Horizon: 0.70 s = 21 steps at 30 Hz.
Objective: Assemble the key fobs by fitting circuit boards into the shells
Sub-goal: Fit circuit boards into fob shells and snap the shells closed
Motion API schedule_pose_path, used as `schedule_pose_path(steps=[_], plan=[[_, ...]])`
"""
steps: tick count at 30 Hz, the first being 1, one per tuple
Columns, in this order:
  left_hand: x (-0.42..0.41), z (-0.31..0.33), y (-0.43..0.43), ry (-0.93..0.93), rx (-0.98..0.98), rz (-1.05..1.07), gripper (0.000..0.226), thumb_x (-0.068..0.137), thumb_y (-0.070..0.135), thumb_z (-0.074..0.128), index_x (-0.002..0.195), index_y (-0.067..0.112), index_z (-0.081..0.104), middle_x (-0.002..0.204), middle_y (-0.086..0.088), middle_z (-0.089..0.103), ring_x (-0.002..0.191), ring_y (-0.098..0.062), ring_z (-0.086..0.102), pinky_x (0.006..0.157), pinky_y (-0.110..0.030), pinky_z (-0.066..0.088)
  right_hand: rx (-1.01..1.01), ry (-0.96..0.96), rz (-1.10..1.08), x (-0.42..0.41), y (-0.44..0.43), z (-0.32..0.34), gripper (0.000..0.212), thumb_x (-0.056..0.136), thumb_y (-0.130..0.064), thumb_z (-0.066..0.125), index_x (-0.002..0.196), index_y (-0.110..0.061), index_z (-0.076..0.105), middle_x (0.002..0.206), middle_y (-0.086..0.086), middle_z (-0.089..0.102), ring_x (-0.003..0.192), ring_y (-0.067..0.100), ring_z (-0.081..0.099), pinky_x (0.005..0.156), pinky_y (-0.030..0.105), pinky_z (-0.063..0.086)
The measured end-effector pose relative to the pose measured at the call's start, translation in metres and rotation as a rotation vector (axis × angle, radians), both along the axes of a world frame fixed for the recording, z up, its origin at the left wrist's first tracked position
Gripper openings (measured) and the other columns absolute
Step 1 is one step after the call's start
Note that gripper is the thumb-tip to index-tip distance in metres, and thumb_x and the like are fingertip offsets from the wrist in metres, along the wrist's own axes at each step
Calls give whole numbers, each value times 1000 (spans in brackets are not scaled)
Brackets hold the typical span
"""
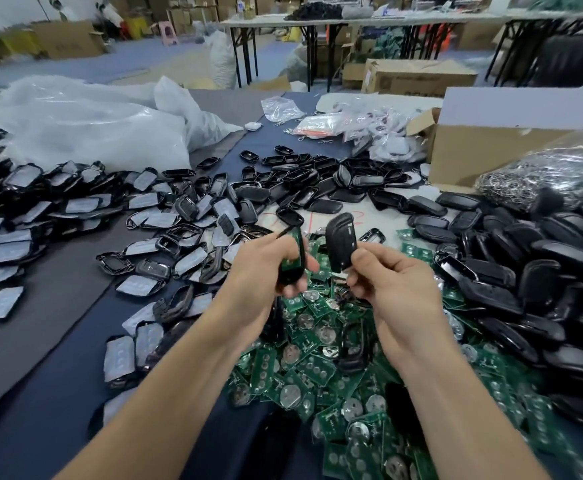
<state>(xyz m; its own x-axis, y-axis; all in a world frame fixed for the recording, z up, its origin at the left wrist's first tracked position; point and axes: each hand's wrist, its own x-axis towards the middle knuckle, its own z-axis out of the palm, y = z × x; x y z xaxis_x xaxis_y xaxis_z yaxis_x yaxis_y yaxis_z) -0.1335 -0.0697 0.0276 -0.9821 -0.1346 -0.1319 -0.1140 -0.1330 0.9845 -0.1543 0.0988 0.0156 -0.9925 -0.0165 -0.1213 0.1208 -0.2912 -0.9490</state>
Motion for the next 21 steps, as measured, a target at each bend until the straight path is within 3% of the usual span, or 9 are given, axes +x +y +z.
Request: schedule_pose_path(steps=[4, 6, 8, 10, 13, 17, 21], plan=[[7, -14, 4, -7, -8, 59, 19, 87, 8, 60, 105, 7, 67, 78, -11, 73, 55, -20, 56, 44, -24, 42, 551, 329, -126, -7, 16, -6, 23, 91, -12, 76, 84, -33, 80, 78, -17, 76, 74, 1, 69, 71, 15, 51], [5, -13, 4, 2, -39, 84, 19, 87, 6, 61, 104, 6, 69, 77, -11, 74, 54, -20, 57, 44, -23, 43, 685, 457, -108, -4, 16, -6, 22, 90, -13, 77, 89, -35, 82, 85, -27, 75, 88, -5, 70, 78, 10, 52], [3, -12, 4, -3, -67, 93, 15, 88, 4, 61, 99, 4, 71, 77, -10, 75, 53, -21, 61, 43, -23, 45, 708, 507, -96, 0, 13, -7, 23, 88, -11, 78, 91, -33, 84, 90, -31, 73, 96, -11, 68, 91, 12, 53], [3, -12, 3, -20, -69, 84, 12, 92, 2, 60, 97, 2, 71, 76, -8, 74, 53, -24, 65, 41, -24, 46, 702, 523, -104, 2, 9, -8, 23, 86, -8, 77, 91, -30, 85, 96, -23, 76, 100, -11, 69, 96, 16, 54], [3, -12, 1, -34, -39, 32, 16, 98, 1, 58, 98, 5, 73, 80, -6, 76, 57, -28, 68, 45, -27, 50, 723, 590, -133, 5, 5, -8, 23, 83, -6, 77, 91, -27, 85, 103, -13, 79, 101, -8, 70, 94, 20, 57], [3, -14, 2, 12, -117, -34, 20, 103, 2, 56, 104, 8, 75, 83, -11, 76, 64, -21, 68, 57, -25, 57, 722, 665, -145, 6, 2, -9, 25, 82, -5, 78, 93, -25, 85, 106, -13, 78, 103, -8, 70, 92, 20, 59], [3, -16, 8, 62, -144, -22, 24, 104, 2, 56, 111, 10, 77, 102, -14, 78, 79, -18, 70, 66, -28, 61, 470, 481, -44, 7, -5, -7, 38, 80, 1, 78, 102, -31, 83, 106, -18, 78, 100, -9, 70, 84, 14, 57]])
